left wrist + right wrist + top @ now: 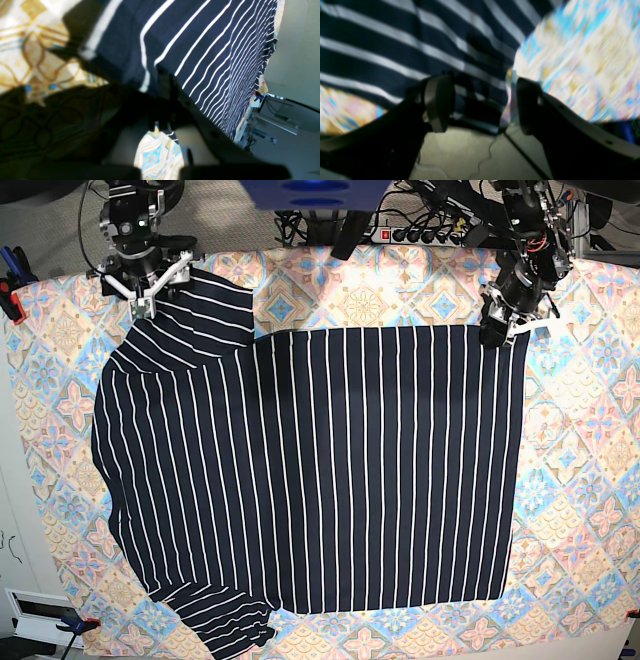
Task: Fold the T-shirt properly
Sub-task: 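Lower the right gripper to the collar-side shoulder and grasp it, then lift both grippers and pull the shoulders toward the robot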
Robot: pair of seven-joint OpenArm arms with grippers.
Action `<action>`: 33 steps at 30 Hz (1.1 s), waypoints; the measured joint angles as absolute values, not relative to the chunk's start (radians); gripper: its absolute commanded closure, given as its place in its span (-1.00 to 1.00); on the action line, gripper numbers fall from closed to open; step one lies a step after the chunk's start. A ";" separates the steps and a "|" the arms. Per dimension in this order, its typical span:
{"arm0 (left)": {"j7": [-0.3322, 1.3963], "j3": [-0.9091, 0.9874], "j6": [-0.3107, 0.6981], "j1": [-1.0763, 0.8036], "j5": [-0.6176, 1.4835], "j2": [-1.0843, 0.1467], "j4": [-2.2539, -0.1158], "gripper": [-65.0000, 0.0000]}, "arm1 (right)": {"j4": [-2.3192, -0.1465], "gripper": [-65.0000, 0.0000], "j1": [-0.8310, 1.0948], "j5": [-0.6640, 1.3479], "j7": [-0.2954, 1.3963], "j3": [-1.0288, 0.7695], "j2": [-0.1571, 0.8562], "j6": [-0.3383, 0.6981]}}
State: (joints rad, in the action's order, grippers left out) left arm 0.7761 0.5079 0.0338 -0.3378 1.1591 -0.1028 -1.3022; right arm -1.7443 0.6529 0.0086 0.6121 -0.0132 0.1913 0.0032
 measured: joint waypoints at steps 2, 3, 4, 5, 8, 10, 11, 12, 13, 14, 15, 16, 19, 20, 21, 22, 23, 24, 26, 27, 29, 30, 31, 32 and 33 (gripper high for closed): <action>0.776 0.508 0.034 -0.338 1.159 -0.102 -1.302 1.00 | -1.723 -0.23 0.647 0.009 0.613 -0.013 0.191 0.002; 0.776 0.508 0.034 -0.338 1.159 -0.103 -1.302 1.00 | -1.716 -0.23 0.646 0.009 0.607 -0.013 0.192 0.002; 0.776 0.508 0.034 -0.338 1.159 -0.102 -1.302 1.00 | -1.706 -0.23 0.639 0.009 0.602 -0.013 0.192 0.002; 0.776 0.508 0.034 -0.338 1.159 -0.102 -1.302 1.00 | -1.697 -0.21 0.633 0.009 0.594 -0.013 0.192 0.002; 0.777 0.508 0.034 -0.338 1.159 -0.102 -1.302 1.00 | -1.683 0.00 0.632 0.017 0.575 -0.013 0.192 0.004; 0.776 0.508 0.034 -0.338 1.159 -0.103 -1.302 1.00 | -1.674 0.23 0.631 0.031 0.569 -0.013 0.191 0.011; 0.777 0.508 0.034 -0.338 1.159 -0.102 -1.302 1.00 | -1.673 0.37 0.629 0.045 0.570 -0.013 0.191 0.014; 0.777 0.508 0.034 -0.338 1.159 -0.102 -1.302 1.00 | -1.665 0.48 0.628 0.080 0.569 -0.013 0.191 0.014; 0.777 0.508 0.034 -0.338 1.159 -0.102 -1.302 1.00 | -1.664 0.55 0.628 0.122 0.568 -0.013 0.191 0.013; 0.777 0.508 0.034 -0.338 1.159 -0.102 -1.302 1.00 | -1.664 0.60 0.629 0.157 0.569 -0.015 0.191 0.010; 0.777 0.508 0.034 -0.338 1.159 -0.102 -1.302 1.00 | -1.664 0.64 0.628 0.193 0.569 -0.016 0.192 0.007; 0.777 0.508 0.034 -0.338 1.159 -0.102 -1.302 1.00 | -1.664 0.68 0.629 0.224 0.570 -0.019 0.195 0.002; 0.777 0.508 0.034 -0.338 1.159 -0.102 -1.302 1.00 | -1.664 0.86 0.629 0.314 0.576 -0.052 0.199 0.003; 0.777 0.508 0.034 -0.339 1.159 -0.102 -1.302 1.00 | -1.664 0.95 0.630 0.336 0.583 -0.065 0.199 0.003; 0.776 0.508 0.034 -0.339 1.159 -0.102 -1.302 1.00 | -1.664 1.00 0.630 0.346 0.587 -0.073 0.199 0.003; 0.777 0.508 0.034 -0.339 1.159 -0.102 -1.302 1.00 | -1.666 1.00 0.633 0.349 0.589 -0.079 0.199 0.003; 0.779 0.508 0.034 -0.339 1.159 -0.103 -1.302 1.00 | -1.669 1.00 0.636 0.349 0.594 -0.086 0.197 0.003; 0.784 0.509 0.034 -0.339 1.159 -0.103 -1.302 1.00 | -1.674 0.99 0.639 0.348 0.597 -0.096 0.196 0.005; 0.813 0.513 0.036 -0.348 1.164 -0.107 -1.303 1.00 | -1.696 1.00 0.664 0.347 0.602 -0.117 0.194 0.005; 0.823 0.512 0.041 -0.355 1.164 -0.108 -1.310 1.00 | -1.711 1.00 0.677 0.348 0.604 -0.124 0.194 0.005; 0.838 0.505 0.036 -0.380 1.158 -0.114 -1.342 1.00 | -1.744 1.00 0.705 0.348 0.605 -0.140 0.194 0.003; 0.844 0.503 0.033 -0.398 1.156 -0.115 -1.359 1.00 | -1.758 1.00 0.717 0.348 0.605 -0.149 0.194 0.005; 0.848 0.503 0.030 -0.418 1.154 -0.114 -1.381 1.00 | -1.773 1.00 0.730 0.348 0.607 -0.158 0.194 0.006; 0.850 0.501 0.029 -0.434 1.151 -0.114 -1.399 1.00 | -1.784 1.00 0.735 0.348 0.607 -0.163 0.196 0.005; 0.854 0.500 0.022 -0.453 1.140 -0.115 -1.419 1.00 | -1.794 1.00 0.745 0.346 0.604 -0.165 0.199 0.002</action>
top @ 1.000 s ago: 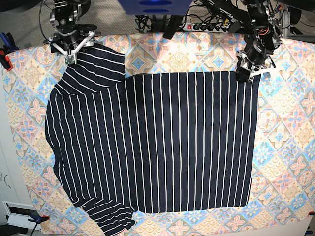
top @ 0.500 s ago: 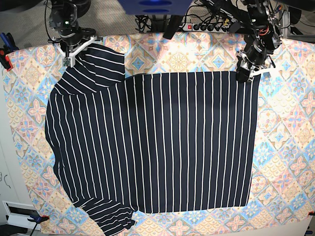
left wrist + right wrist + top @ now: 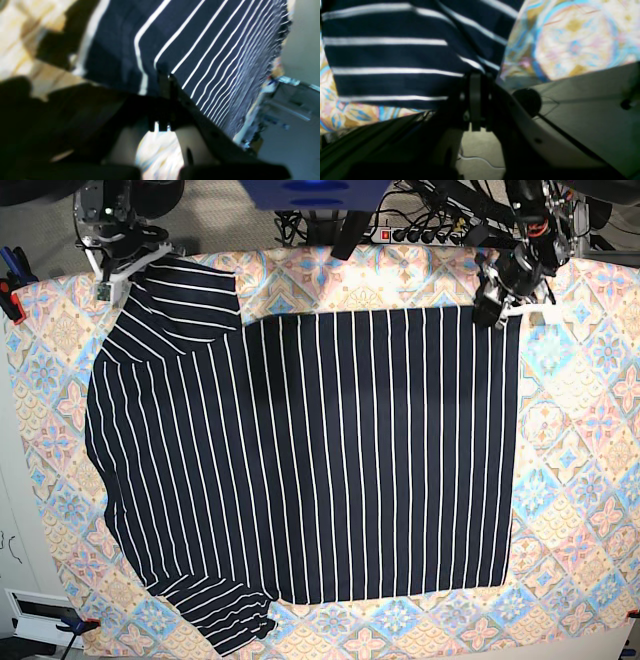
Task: Fold the T-shirt properly
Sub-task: 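Lift both grippers and pull the shoulders toward the robot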
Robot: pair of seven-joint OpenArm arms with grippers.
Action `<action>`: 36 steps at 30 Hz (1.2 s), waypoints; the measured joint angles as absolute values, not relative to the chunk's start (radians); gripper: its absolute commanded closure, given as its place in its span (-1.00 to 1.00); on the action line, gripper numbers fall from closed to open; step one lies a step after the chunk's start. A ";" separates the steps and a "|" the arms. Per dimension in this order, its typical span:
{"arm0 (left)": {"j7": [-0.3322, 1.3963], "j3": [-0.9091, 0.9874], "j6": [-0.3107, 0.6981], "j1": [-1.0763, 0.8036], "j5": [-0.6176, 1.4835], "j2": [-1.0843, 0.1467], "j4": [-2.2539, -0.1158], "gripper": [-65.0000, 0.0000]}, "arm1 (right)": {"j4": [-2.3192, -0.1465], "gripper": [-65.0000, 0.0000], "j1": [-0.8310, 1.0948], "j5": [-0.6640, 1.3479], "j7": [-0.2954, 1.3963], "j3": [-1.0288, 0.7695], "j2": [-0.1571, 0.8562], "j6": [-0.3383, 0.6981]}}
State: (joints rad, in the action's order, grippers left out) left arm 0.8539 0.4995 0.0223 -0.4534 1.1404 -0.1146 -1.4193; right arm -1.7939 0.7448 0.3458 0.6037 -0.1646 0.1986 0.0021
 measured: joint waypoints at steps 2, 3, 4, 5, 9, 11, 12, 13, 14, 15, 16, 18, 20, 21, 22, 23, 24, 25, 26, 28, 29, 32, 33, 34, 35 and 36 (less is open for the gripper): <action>0.857 0.500 0.021 -0.488 1.134 -0.117 -1.446 1.00 | -1.804 1.00 0.767 0.346 0.601 -0.165 0.200 0.003; 0.856 0.502 0.019 -0.500 1.131 -0.118 -1.456 1.00 | -1.805 1.00 0.776 0.347 0.604 -0.165 0.201 0.005; 0.856 0.501 0.017 -0.514 1.131 -0.122 -1.466 1.00 | -1.807 1.00 0.787 0.349 0.605 -0.163 0.205 0.006; 0.865 0.500 0.014 -0.529 1.127 -0.128 -1.476 1.00 | -1.813 1.00 0.803 0.348 0.607 -0.162 0.208 0.009; 0.856 0.504 0.014 -0.584 1.130 -0.139 -1.498 1.00 | -1.838 1.00 0.858 0.348 0.605 -0.162 0.216 0.003; 0.857 0.503 0.011 -0.603 1.126 -0.138 -1.514 1.00 | -1.848 1.00 0.882 0.349 0.601 -0.163 0.216 0.007; 0.857 0.503 0.009 -0.611 1.125 -0.138 -1.522 1.00 | -1.849 1.00 0.896 0.348 0.584 -0.163 0.216 0.010; 0.858 0.503 0.006 -0.618 1.122 -0.138 -1.529 1.00 | -1.850 1.00 0.913 0.348 0.558 -0.163 0.218 0.007; 0.858 0.503 0.006 -0.626 1.122 -0.139 -1.536 1.00 | -1.852 1.00 0.931 0.348 0.541 -0.163 0.223 0.007; 0.861 0.503 0.005 -0.635 1.122 -0.139 -1.544 1.00 | -1.853 1.00 0.953 0.349 0.524 -0.163 0.233 0.012; 0.860 0.503 0.004 -0.642 1.122 -0.139 -1.547 1.00 | -1.853 1.00 0.970 0.348 0.510 -0.162 0.241 0.013; 0.861 0.504 0.004 -0.650 1.122 -0.139 -1.549 1.00 | -1.853 1.00 0.997 0.348 0.481 -0.162 0.251 0.009; 0.861 0.504 0.004 -0.652 1.122 -0.139 -1.549 1.00 | -1.853 1.00 1.012 0.348 0.453 -0.162 0.259 0.009; 0.860 0.504 0.004 -0.654 1.122 -0.139 -1.549 1.00 | -1.853 1.00 1.015 0.349 0.448 -0.162 0.266 0.009; 0.860 0.503 0.004 -0.657 1.122 -0.139 -1.549 1.00 | -1.853 1.00 1.017 0.349 0.437 -0.162 0.272 0.010; 0.861 0.503 0.004 -0.659 1.122 -0.139 -1.549 1.00 | -1.853 1.00 1.016 0.348 0.422 -0.162 0.276 0.010; 0.861 0.504 0.004 -0.660 1.122 -0.139 -1.549 1.00 | -1.853 1.00 1.015 0.349 0.412 -0.162 0.279 0.010; 0.860 0.504 0.004 -0.660 1.122 -0.139 -1.550 1.00 | -1.855 1.00 1.014 0.348 0.407 -0.162 0.281 0.010; 0.861 0.503 0.004 -0.660 1.122 -0.138 -1.559 1.00 | -1.860 1.00 1.012 0.348 0.405 -0.162 0.281 0.009; 0.865 0.503 -0.005 -0.661 1.106 -0.133 -1.597 1.00 | -1.871 1.00 1.001 0.348 0.400 -0.162 0.282 0.006; 0.867 0.503 -0.005 -0.664 1.107 -0.133 -1.625 1.00 | -1.878 1.00 0.984 0.348 0.400 -0.162 0.280 0.006; 0.865 0.505 -0.004 -0.649 1.108 -0.134 -1.714 1.00 | -1.892 1.00 0.911 0.349 0.389 -0.162 0.281 0.010; 0.864 0.506 -0.001 -0.636 1.109 -0.133 -1.729 1.00 | -1.893 1.00 0.890 0.349 0.385 -0.162 0.282 0.010; 0.865 0.505 -0.001 -0.622 1.108 -0.133 -1.742 1.00 | -1.893 1.00 0.870 0.349 0.385 -0.162 0.283 0.009; 0.864 0.503 0.004 -0.611 1.110 -0.133 -1.752 1.00 | -1.892 1.00 0.857 0.348 0.388 -0.162 0.282 0.003; 0.866 0.503 0.000 -0.603 1.111 -0.133 -1.764 1.00 | -1.891 1.00 0.841 0.348 0.396 -0.162 0.282 0.002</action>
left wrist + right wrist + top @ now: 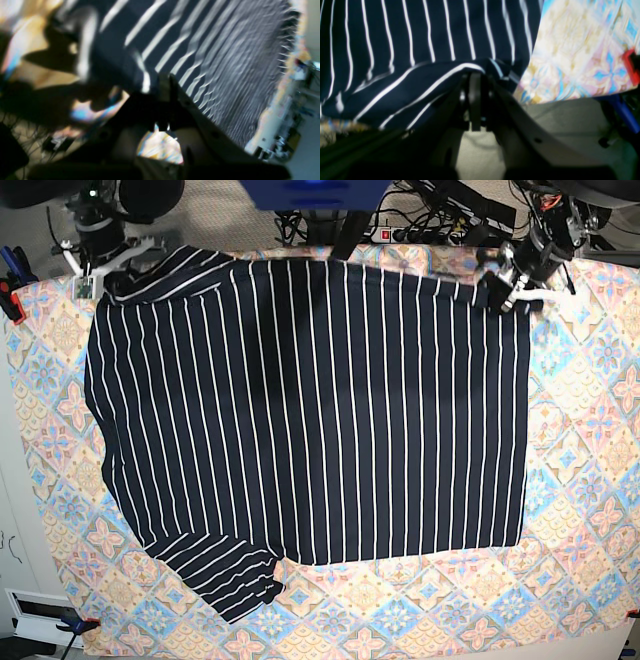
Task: Fold the T-shirt properly
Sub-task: 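Lift both grippers and pull the shoulders toward the robot, then lower both grippers, laying the shoulder edge back onto the shirt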
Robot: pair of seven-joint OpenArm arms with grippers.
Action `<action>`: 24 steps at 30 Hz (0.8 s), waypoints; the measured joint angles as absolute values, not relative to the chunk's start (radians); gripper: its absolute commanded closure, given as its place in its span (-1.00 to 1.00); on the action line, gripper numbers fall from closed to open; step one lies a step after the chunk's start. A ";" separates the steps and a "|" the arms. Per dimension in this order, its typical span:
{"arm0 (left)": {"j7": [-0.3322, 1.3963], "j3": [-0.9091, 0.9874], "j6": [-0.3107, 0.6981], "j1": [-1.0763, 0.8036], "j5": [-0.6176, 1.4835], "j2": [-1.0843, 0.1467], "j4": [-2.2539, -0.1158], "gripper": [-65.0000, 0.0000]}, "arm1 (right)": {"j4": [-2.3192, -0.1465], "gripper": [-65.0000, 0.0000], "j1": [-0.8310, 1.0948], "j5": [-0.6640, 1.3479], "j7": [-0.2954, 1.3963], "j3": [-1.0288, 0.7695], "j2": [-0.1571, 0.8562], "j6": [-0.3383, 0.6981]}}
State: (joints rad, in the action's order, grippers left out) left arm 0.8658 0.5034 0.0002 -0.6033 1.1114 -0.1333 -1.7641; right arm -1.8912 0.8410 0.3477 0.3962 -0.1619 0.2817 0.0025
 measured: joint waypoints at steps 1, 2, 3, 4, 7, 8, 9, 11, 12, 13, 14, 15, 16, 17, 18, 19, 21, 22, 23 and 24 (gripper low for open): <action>0.864 0.504 -0.001 -0.597 1.112 -0.133 -1.773 1.00 | -1.890 1.00 0.822 0.348 0.397 -0.162 0.280 0.004; 0.865 0.504 -0.001 -0.591 1.110 -0.133 -1.779 1.00 | -1.891 1.00 0.805 0.349 0.396 -0.162 0.279 0.007; 0.865 0.505 -0.004 -0.580 1.107 -0.133 -1.780 1.00 | -1.891 1.00 0.783 0.348 0.397 -0.162 0.280 0.009; 0.868 0.505 -0.004 -0.567 1.103 -0.133 -1.779 1.00 | -1.890 1.00 0.762 0.348 0.402 -0.162 0.280 0.008; 0.871 0.505 -0.004 -0.510 1.100 -0.133 -1.779 1.00 | -1.891 1.00 0.701 0.348 0.396 -0.162 0.280 0.004; 0.868 0.505 -0.003 -0.488 1.100 -0.133 -1.779 1.00 | -1.890 1.00 0.684 0.348 0.396 -0.162 0.280 0.004; 0.867 0.505 -0.004 -0.470 1.100 -0.133 -1.779 1.00 | -1.890 1.00 0.667 0.348 0.398 -0.162 0.279 0.003; 0.865 0.503 0.000 -0.439 1.101 -0.133 -1.772 1.00 | -1.888 1.00 0.629 0.348 0.400 -0.161 0.280 0.007; 0.865 0.503 0.004 -0.423 1.106 -0.136 -1.753 1.00 | -1.885 1.00 0.609 0.349 0.400 -0.161 0.280 0.005; 0.866 0.504 -0.001 -0.404 1.101 -0.136 -1.733 1.00 | -1.883 1.00 0.587 0.349 0.400 -0.160 0.280 0.006; 0.865 0.504 -0.007 -0.389 1.095 -0.136 -1.710 1.00 | -1.880 1.00 0.567 0.349 0.403 -0.160 0.280 0.006; 0.868 0.504 -0.007 -0.371 1.092 -0.134 -1.687 1.00 | -1.879 1.00 0.547 0.349 0.403 -0.159 0.281 0.006; 0.873 0.506 -0.006 -0.353 1.088 -0.134 -1.669 1.00 | -1.877 1.00 0.526 0.349 0.403 -0.153 0.280 0.005; 0.871 0.506 -0.007 -0.330 1.080 -0.135 -1.649 1.00 | -1.875 1.00 0.507 0.349 0.402 -0.141 0.280 0.002; 0.868 0.506 -0.004 -0.305 1.068 -0.136 -1.630 1.00 | -1.867 1.00 0.483 0.349 0.400 -0.125 0.280 0.002; 0.865 0.504 -0.004 -0.283 1.057 -0.136 -1.613 1.00 | -1.858 1.00 0.461 0.349 0.400 -0.109 0.280 0.002; 0.865 0.501 -0.003 -0.240 1.025 -0.135 -1.579 1.00 | -1.831 0.99 0.420 0.350 0.402 -0.078 0.279 0.006; 0.865 0.500 -0.003 -0.225 1.014 -0.133 -1.569 1.00 | -1.813 0.99 0.400 0.348 0.400 -0.065 0.276 0.008; 0.865 0.501 -0.003 -0.215 0.997 -0.132 -1.564 1.00 | -1.793 0.99 0.384 0.349 0.400 -0.055 0.277 0.007; 0.869 0.501 -0.004 -0.202 0.977 -0.132 -1.559 1.00 | -1.766 0.99 0.362 0.349 0.403 -0.042 0.277 0.005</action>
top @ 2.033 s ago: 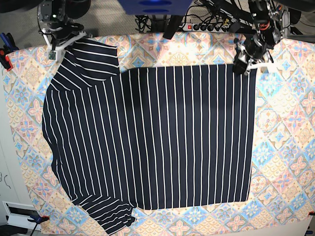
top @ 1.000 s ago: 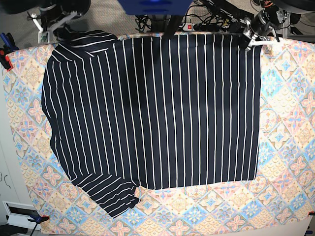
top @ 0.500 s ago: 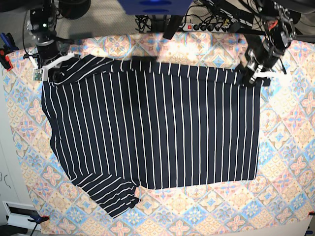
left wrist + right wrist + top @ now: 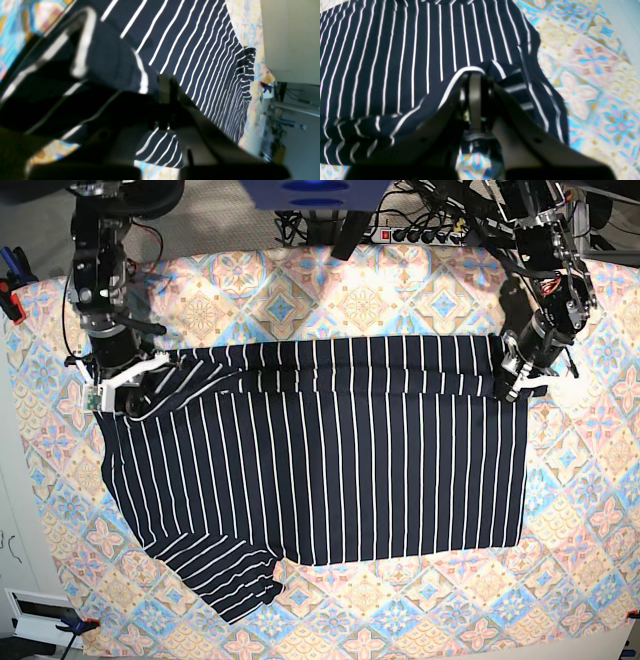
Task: Fold the T-shirt properly
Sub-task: 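Lower both grippers, laying the shoulder edge back onto the shirt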
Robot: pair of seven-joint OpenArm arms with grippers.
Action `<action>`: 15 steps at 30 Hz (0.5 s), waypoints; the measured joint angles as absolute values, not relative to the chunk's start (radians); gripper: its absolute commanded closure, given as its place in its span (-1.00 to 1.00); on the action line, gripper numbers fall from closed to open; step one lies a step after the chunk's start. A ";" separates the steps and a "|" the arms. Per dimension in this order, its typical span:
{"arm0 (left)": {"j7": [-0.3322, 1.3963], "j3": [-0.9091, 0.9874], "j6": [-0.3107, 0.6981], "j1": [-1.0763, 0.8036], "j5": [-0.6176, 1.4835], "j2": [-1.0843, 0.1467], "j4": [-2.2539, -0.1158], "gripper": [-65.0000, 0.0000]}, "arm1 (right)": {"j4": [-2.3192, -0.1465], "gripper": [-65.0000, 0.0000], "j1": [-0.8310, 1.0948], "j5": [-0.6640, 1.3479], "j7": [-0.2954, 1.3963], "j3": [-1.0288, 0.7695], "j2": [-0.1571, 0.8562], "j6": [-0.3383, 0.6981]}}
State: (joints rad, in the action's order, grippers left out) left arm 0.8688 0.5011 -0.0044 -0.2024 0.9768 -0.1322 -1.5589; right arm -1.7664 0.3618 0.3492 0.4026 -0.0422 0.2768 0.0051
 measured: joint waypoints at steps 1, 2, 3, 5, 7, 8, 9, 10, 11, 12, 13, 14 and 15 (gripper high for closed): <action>0.869 0.502 -0.004 -0.194 0.962 -0.133 -1.557 1.00 | -1.744 0.99 0.345 0.348 0.402 -0.031 0.277 0.004; 0.869 0.502 -0.004 -0.182 0.949 -0.132 -1.556 1.00 | -1.723 0.99 0.328 0.348 0.403 -0.023 0.278 0.002; 0.871 0.501 -0.004 -0.167 0.937 -0.132 -1.555 1.00 | -1.703 0.99 0.313 0.346 0.401 -0.017 0.277 0.002; 0.871 0.501 -0.001 -0.140 0.909 -0.131 -1.555 1.00 | -1.662 0.99 0.279 0.345 0.404 -0.002 0.278 0.002; 0.866 0.500 0.004 -0.110 0.896 -0.134 -1.519 1.00 | -1.621 0.99 0.240 0.347 0.402 0.014 0.276 0.005; 0.863 0.500 0.003 -0.093 0.892 -0.134 -1.481 1.00 | -1.600 0.99 0.217 0.350 0.402 0.020 0.277 0.008; 0.864 0.501 -0.002 -0.081 0.888 -0.133 -1.443 1.00 | -1.578 0.99 0.197 0.348 0.397 0.027 0.277 0.004; 0.864 0.502 -0.003 -0.072 0.889 -0.133 -1.406 1.00 | -1.552 0.99 0.178 0.346 0.396 0.036 0.277 0.002; 0.862 0.502 -0.004 -0.069 0.885 -0.133 -1.382 1.00 | -1.531 0.98 0.162 0.347 0.400 0.044 0.277 -0.001; 0.848 0.501 -0.005 -0.070 0.886 -0.133 -1.365 1.00 | -1.517 0.93 0.150 0.346 0.401 0.051 0.277 -0.001; 0.840 0.502 -0.004 -0.072 0.886 -0.131 -1.359 1.00 | -1.512 0.87 0.146 0.346 0.399 0.053 0.277 -0.001; 0.837 0.501 -0.004 -0.071 0.886 -0.131 -1.357 1.00 | -1.510 0.80 0.146 0.346 0.399 0.053 0.277 0.006; 0.837 0.501 -0.004 -0.069 0.886 -0.131 -1.354 1.00 | -1.511 0.71 0.149 0.345 0.400 0.051 0.277 0.006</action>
